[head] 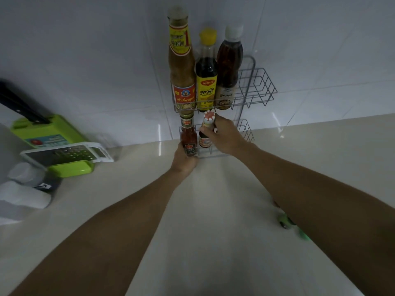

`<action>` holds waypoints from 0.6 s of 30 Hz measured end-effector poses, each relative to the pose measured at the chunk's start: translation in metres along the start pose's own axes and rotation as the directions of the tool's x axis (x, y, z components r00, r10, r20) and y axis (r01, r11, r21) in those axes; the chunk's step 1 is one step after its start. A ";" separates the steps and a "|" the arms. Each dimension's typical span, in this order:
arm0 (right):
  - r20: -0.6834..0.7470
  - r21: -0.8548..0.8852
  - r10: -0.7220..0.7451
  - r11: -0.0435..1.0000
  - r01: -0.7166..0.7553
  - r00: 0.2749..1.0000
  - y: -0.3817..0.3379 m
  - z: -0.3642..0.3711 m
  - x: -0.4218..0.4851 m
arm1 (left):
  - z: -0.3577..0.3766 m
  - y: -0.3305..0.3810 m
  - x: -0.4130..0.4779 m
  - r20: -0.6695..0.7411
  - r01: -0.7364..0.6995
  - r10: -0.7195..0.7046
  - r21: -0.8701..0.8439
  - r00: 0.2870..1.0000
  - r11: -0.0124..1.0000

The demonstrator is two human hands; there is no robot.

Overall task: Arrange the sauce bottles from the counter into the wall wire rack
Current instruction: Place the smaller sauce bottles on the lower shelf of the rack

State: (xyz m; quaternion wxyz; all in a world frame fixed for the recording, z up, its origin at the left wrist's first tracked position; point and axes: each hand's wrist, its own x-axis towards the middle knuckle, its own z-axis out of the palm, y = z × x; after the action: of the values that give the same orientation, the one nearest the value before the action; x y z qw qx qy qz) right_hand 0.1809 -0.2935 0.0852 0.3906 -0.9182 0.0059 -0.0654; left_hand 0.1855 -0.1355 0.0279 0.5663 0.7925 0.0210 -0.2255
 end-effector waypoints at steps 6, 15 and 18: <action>0.104 -0.005 0.146 0.989 -0.146 0.984 0.011 0.016 0.028 | -0.007 -0.007 0.003 0.055 0.014 -0.011 -0.056 0.998 0.998; 0.114 -0.025 0.208 0.978 -0.207 0.971 0.023 0.028 0.032 | -0.014 -0.010 0.001 0.123 0.033 -0.026 -0.062 0.992 0.998; 0.118 -0.007 0.245 0.969 -0.246 0.962 0.017 0.028 0.031 | -0.010 -0.006 0.001 0.119 0.033 -0.030 -0.025 0.992 0.999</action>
State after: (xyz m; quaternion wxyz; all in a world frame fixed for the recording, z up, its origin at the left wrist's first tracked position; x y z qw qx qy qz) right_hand 0.2154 -0.2877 0.0573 0.3990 -0.9111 0.0960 0.0378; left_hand 0.1885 -0.1249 0.0250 0.5735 0.7696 0.0028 -0.2808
